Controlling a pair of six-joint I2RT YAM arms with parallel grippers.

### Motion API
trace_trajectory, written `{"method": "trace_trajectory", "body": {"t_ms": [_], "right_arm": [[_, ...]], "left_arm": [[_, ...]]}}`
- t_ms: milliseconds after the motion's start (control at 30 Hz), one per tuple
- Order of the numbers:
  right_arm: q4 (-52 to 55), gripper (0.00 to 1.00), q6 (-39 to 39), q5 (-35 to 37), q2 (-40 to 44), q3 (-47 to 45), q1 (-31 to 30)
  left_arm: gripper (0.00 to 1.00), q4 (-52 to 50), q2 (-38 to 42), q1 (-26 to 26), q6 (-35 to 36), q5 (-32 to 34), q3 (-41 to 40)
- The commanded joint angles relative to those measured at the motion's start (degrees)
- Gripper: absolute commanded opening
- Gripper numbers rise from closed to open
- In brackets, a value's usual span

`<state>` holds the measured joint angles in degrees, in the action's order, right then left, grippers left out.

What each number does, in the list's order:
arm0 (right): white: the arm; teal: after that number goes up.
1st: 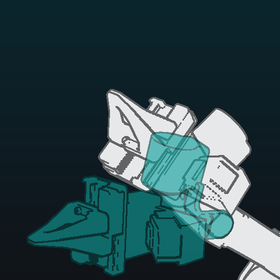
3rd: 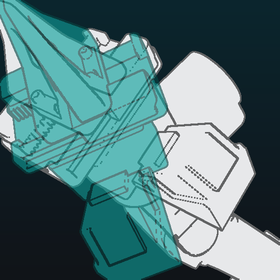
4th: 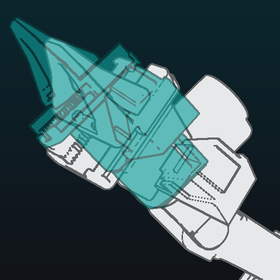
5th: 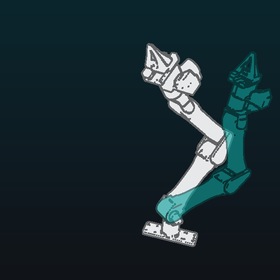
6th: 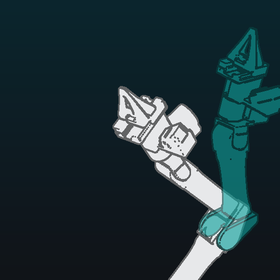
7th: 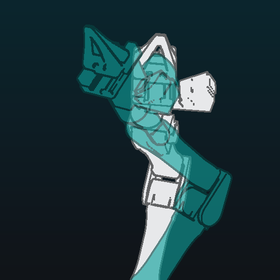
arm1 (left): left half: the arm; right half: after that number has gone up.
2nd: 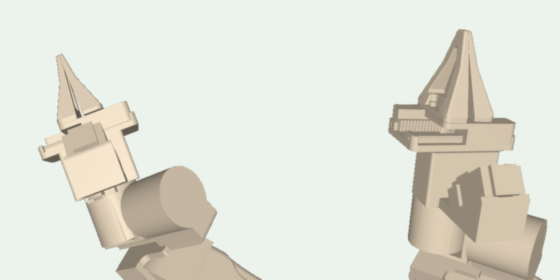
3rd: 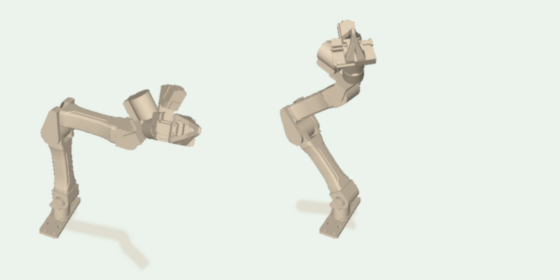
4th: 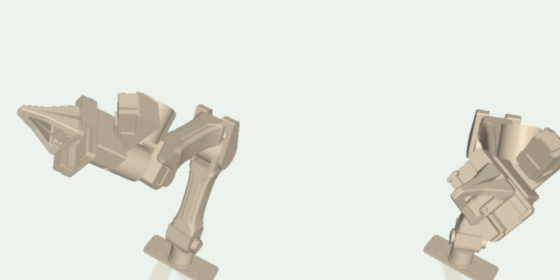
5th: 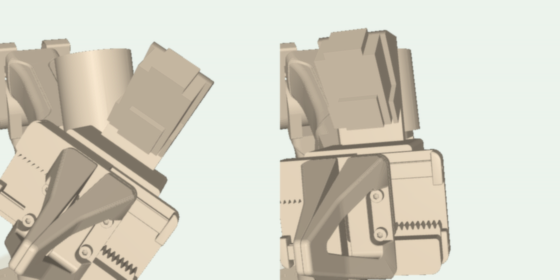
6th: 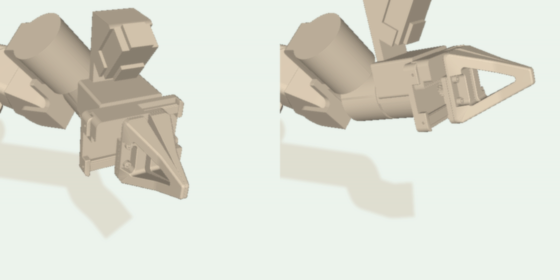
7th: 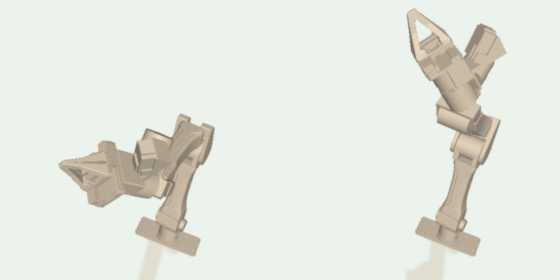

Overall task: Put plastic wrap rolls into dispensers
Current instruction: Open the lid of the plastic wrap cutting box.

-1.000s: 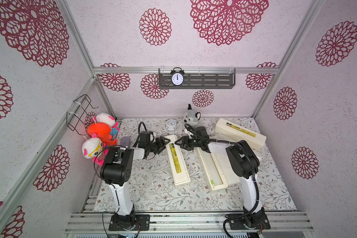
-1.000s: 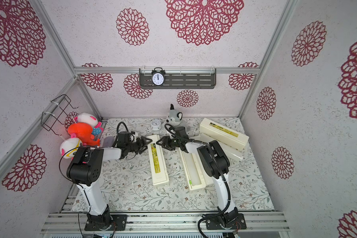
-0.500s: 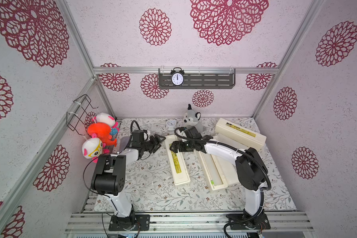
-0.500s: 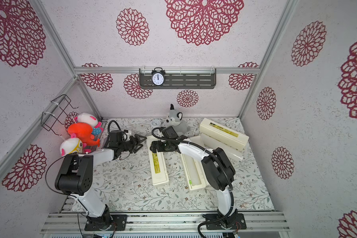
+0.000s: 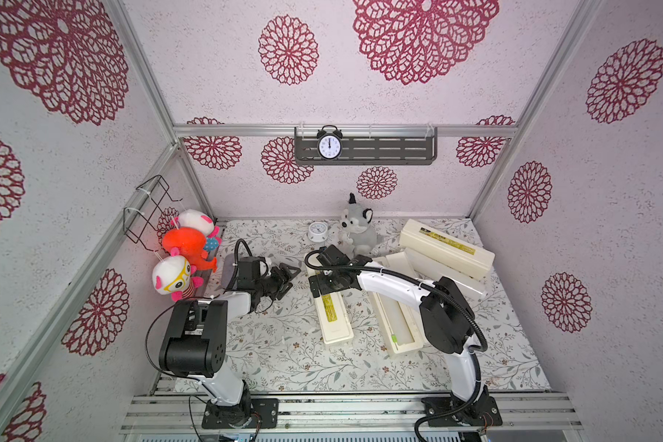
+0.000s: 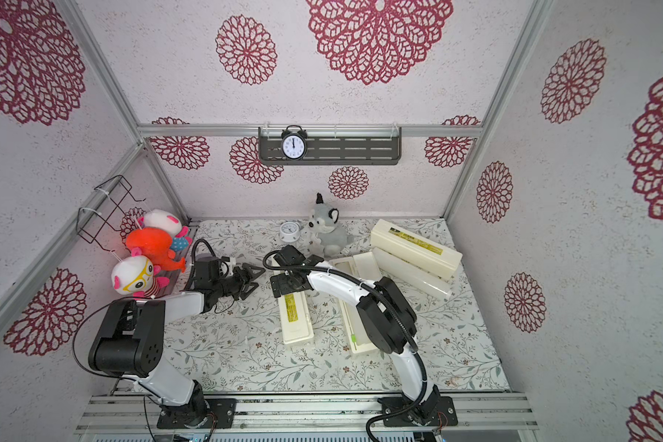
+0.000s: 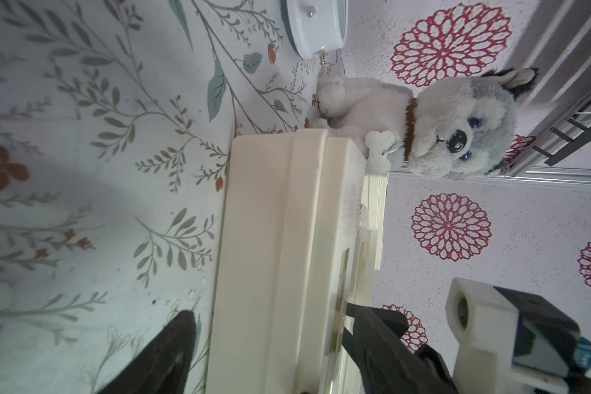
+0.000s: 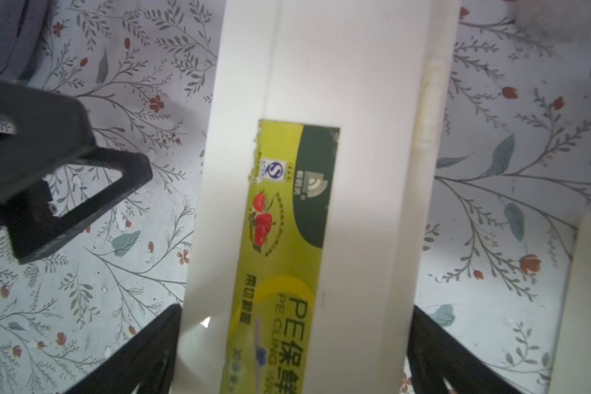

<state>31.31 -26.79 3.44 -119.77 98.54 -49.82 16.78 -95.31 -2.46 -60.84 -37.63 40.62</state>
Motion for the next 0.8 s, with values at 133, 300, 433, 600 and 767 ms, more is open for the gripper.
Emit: {"method": "trace_trajectory", "body": {"t_ms": [133, 300, 433, 600, 767], "right_arm": [[2.08, 0.98, -0.65, -2.43, -0.36, -0.51, -0.41], [-6.97, 0.98, -3.42, -13.29, 5.34, -5.9, 1.25], [-12.63, 0.98, -5.56, -18.91, 8.7, -9.75, 2.51], [-19.34, 0.98, -8.25, -25.04, 10.67, -13.83, 3.98], [-18.86, 0.99, -7.35, -25.05, 11.46, -13.52, 4.13]], "left_arm": [[0.77, 8.56, -2.16, -0.39, -3.15, -1.69, -1.32], [0.76, 9.25, -3.43, -1.62, -3.53, -2.09, -1.25], [0.75, 11.48, -5.1, -2.45, -5.05, -2.19, -1.42], [0.75, 11.13, -6.87, -4.31, -5.29, -1.92, -0.13], [0.79, 10.01, -8.38, -7.64, -4.79, -2.45, 2.57]]}}
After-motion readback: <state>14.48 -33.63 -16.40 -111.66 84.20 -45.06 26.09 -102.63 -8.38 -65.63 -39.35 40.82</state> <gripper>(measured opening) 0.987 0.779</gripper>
